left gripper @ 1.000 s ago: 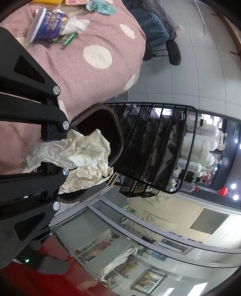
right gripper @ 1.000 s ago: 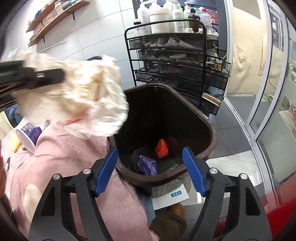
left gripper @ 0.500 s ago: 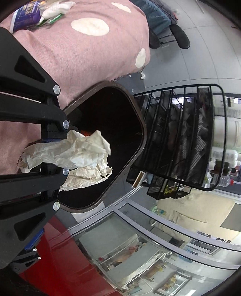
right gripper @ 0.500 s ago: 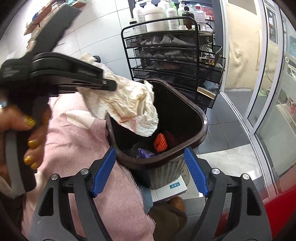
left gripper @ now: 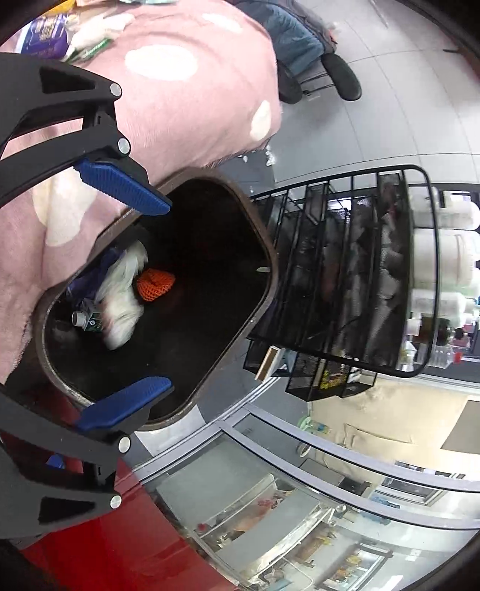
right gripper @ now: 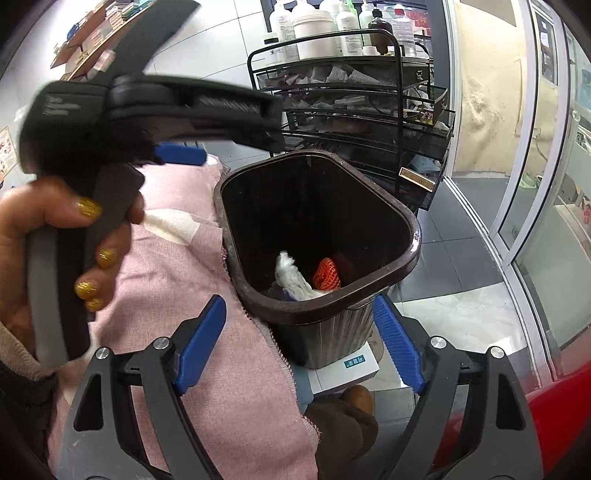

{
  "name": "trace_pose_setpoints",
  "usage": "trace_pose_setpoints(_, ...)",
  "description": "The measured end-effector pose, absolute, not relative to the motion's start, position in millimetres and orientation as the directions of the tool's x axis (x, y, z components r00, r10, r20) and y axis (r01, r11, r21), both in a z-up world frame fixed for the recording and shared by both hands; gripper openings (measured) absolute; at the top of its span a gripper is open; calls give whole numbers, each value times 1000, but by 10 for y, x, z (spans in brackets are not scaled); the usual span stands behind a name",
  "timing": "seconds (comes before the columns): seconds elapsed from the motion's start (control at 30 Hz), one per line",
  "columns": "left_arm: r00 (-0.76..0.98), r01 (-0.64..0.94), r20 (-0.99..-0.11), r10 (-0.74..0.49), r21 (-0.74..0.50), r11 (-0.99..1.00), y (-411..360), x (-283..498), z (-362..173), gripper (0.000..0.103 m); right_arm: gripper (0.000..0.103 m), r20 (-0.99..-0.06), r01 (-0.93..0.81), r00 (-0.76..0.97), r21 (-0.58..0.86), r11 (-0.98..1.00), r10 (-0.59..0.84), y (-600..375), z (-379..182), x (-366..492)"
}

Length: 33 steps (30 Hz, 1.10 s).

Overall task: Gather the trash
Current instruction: 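Lower the white tissue into the bin and open the left tool, then move both tools back over the table toward the remaining trash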

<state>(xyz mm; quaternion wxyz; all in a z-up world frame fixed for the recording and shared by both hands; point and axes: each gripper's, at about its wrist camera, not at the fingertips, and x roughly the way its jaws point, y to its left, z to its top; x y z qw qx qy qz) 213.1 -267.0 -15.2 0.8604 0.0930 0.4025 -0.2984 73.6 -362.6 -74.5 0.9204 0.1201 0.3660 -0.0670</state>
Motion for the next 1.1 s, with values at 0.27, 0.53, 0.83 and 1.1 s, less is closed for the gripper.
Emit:
trace_pose_setpoints(0.27,590,575,-638,-494,-98,812,-2259,1791,236,96,85,-679,183,734,174,968,-17,-3538,-714,762)
trace_pose_setpoints(0.53,656,535,-555,-511,-136,834,-1724,1453,396,98,89,-647,133,762,167,977,7,-3379,-605,805)
trace_pose_setpoints(0.83,720,438,-528,-450,-157,885,-1136,1251,383,98,92,-617,54,785,161,985,58,-3096,-490,869)
trace_pose_setpoints(1.1,775,318,-526,-349,-152,936,-551,1094,229,98,94,-599,-23,792,163,986,117,-2777,-406,984)
